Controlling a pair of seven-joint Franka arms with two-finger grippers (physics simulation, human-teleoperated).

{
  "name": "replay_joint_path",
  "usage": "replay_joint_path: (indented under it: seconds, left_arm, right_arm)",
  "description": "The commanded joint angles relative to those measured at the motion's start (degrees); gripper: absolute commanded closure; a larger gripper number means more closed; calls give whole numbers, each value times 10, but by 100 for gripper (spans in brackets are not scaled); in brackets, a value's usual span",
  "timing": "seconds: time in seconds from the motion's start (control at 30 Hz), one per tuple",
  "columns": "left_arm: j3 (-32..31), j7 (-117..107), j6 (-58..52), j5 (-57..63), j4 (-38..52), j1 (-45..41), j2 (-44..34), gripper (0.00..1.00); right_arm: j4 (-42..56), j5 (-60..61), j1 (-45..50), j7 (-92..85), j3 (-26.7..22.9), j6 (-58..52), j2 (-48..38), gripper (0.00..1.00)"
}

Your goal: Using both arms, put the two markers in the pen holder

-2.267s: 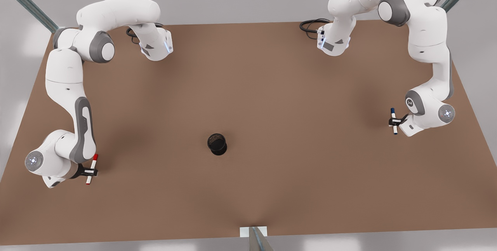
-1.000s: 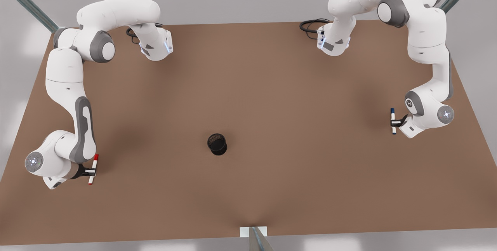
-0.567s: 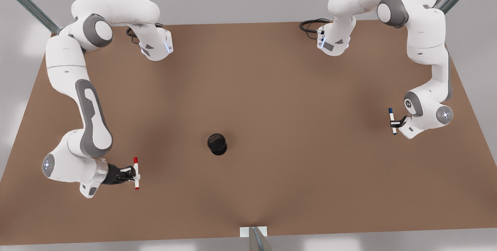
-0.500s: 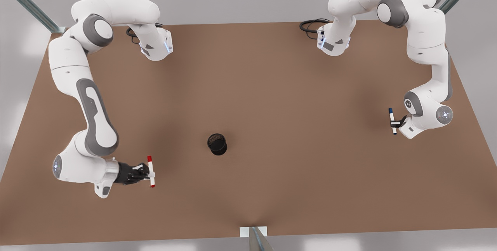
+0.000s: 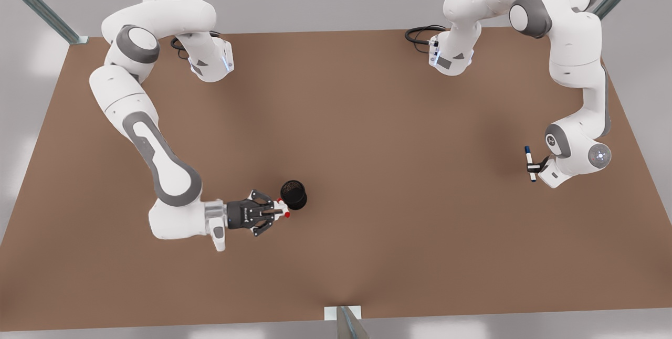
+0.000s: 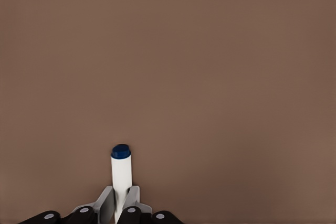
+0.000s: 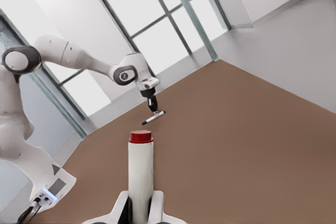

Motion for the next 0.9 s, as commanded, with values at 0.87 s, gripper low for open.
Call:
replay_joint_path:
  seconds: [0.87]
  left_arm:
    - [1, -12, -6, -2, 0, -2, -3, 73]
  right_arm:
    - [-191, 70, -46, -679, 3, 47, 12, 73]
